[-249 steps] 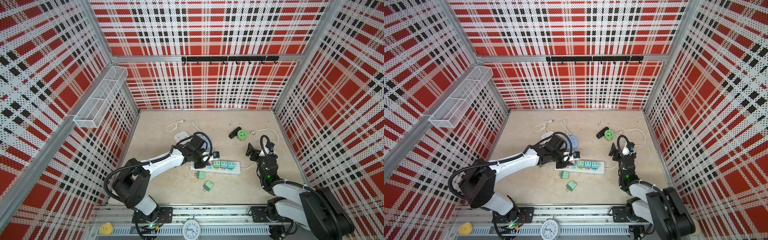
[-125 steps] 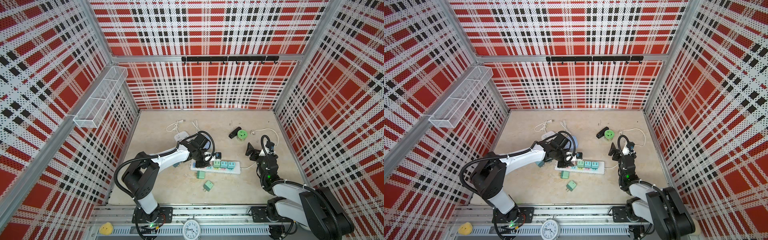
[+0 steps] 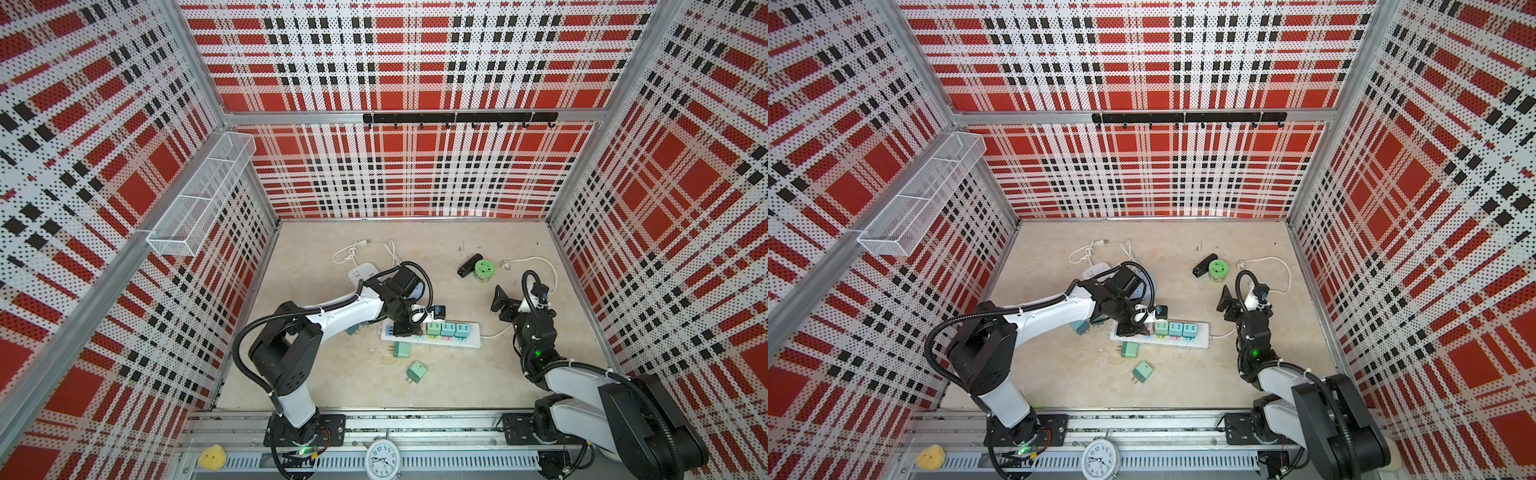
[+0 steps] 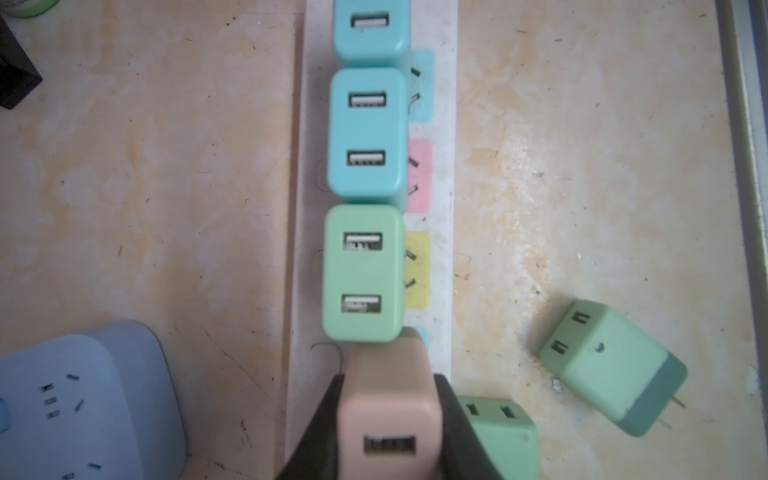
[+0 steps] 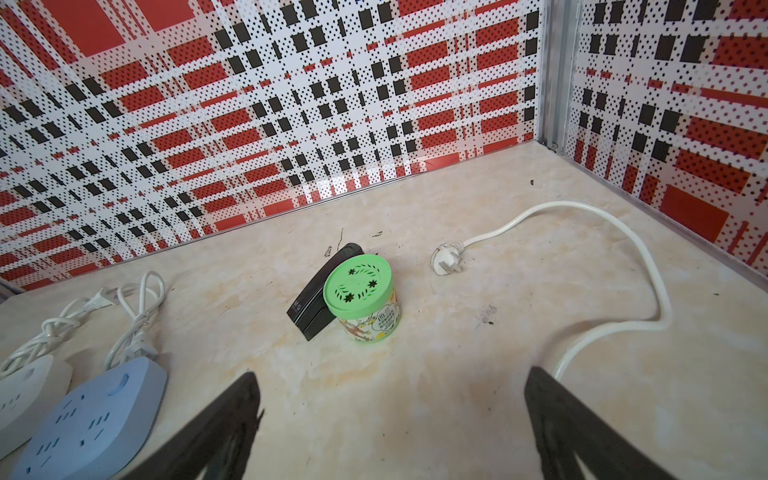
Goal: Insert the plug
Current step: 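Lower the pink adapter into the socket beside the green adapter with the left gripper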
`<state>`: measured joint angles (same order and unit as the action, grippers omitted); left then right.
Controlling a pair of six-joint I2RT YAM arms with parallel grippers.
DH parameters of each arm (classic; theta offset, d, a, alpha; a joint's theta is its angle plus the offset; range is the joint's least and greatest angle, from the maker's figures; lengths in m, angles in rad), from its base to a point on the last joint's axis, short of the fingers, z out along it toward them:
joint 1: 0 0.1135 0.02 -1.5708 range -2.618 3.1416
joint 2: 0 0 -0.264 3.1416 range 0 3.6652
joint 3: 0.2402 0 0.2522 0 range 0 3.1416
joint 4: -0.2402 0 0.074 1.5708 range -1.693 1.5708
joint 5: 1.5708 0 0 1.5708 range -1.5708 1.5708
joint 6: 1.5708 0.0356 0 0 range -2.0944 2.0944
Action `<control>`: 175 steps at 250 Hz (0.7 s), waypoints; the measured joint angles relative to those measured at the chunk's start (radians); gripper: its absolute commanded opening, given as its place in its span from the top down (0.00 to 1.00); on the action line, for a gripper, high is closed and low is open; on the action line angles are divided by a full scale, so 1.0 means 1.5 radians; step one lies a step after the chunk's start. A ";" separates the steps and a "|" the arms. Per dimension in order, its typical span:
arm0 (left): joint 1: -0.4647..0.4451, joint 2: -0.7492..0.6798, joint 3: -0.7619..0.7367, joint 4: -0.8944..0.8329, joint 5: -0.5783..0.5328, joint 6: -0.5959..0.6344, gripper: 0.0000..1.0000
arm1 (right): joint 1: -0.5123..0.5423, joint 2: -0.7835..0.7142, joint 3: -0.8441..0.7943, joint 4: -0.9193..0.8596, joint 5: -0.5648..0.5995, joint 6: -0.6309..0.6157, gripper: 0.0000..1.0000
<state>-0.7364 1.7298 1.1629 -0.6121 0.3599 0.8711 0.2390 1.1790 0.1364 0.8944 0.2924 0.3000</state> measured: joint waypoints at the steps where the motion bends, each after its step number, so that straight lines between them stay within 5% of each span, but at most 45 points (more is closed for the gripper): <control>1: 0.000 0.000 0.000 0.000 0.000 0.000 1.00 | 0.000 0.000 0.000 0.000 0.000 0.000 0.00; 175: 0.000 0.021 0.033 -0.028 -0.016 -0.012 1.00 | 0.000 0.000 0.000 0.000 -0.001 0.000 0.00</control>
<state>-0.7364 1.7611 1.2125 -0.6544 0.3363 0.8532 0.2390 1.1790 0.1364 0.8944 0.2905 0.3000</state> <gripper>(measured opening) 0.305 0.998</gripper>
